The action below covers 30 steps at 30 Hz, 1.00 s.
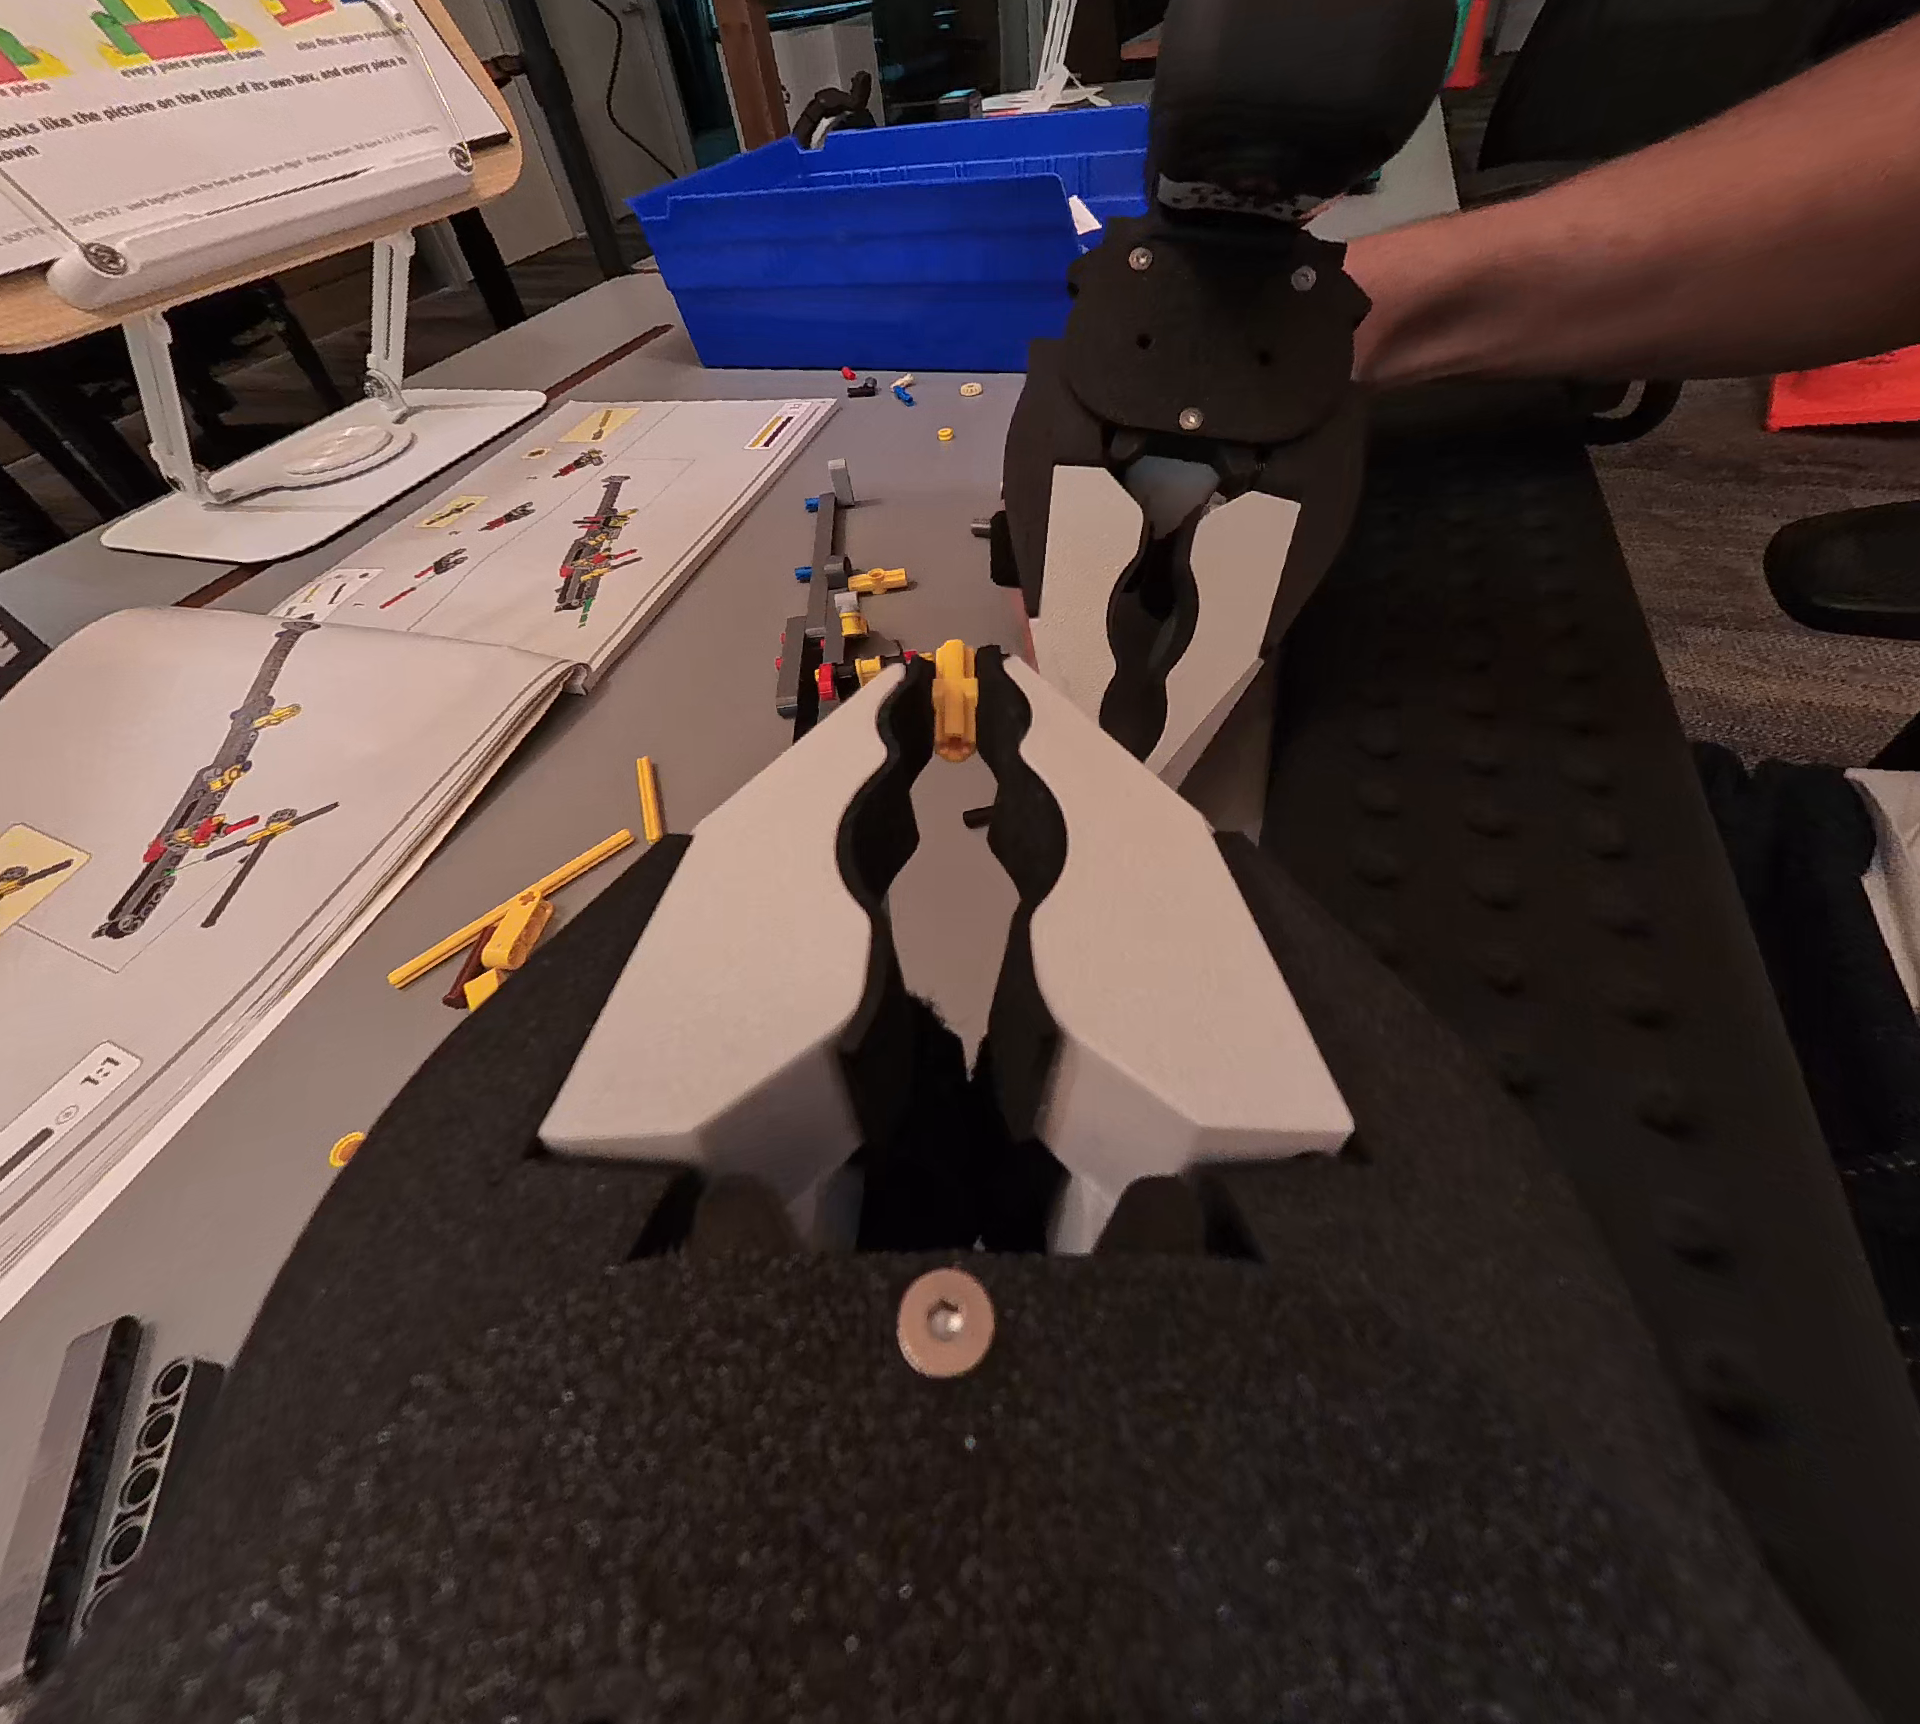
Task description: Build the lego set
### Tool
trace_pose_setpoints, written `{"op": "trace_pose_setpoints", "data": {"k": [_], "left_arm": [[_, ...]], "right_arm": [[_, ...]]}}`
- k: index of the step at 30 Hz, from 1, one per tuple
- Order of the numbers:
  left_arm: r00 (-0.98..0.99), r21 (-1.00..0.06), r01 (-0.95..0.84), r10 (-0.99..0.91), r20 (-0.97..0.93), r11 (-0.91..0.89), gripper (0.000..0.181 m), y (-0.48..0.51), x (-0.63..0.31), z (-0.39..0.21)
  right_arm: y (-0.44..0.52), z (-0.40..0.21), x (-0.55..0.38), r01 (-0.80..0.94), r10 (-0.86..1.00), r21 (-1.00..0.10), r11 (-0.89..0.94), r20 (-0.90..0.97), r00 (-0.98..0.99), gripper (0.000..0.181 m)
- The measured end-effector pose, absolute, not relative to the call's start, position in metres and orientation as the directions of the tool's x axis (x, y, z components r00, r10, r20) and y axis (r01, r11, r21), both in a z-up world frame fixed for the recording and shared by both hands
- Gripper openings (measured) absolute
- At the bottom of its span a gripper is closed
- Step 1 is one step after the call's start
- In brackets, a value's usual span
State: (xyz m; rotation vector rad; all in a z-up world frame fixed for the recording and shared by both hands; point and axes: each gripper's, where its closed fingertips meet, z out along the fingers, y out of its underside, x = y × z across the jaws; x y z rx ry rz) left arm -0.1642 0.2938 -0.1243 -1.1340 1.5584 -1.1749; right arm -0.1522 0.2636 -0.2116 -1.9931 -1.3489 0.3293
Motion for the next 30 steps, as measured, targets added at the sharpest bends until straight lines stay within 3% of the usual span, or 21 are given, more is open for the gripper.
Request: {"op": "trace_pose_setpoints", "data": {"k": [3,6,9,30], "left_arm": [[-0.240,-0.973,-0.165,-0.963,-0.119,0.161,0.007,0.290,-0.165,-0.126],[-0.262,-0.973,-0.135,-0.954,-0.146,0.186,0.007,0.284,-0.165,-0.123],[-0.308,-0.980,-0.080,-0.940,-0.148,0.181,0.007,0.274,-0.167,-0.115],[-0.418,-0.986,-0.049,-0.899,-0.127,0.162,0.007,0.252,-0.172,-0.112]], "right_arm": [[0.268,-0.203,-0.146,0.705,0.872,-0.672,-0.229,0.181,0.455,0.002],[0.272,-0.148,-0.153,0.595,0.862,-0.785,-0.175,0.170,0.478,0.002],[0.269,-0.106,-0.161,0.566,0.880,-0.819,-0.093,0.198,0.432,0.002],[0.251,-0.110,-0.169,0.720,0.968,-0.684,-0.120,0.079,0.237,0.002]]}}
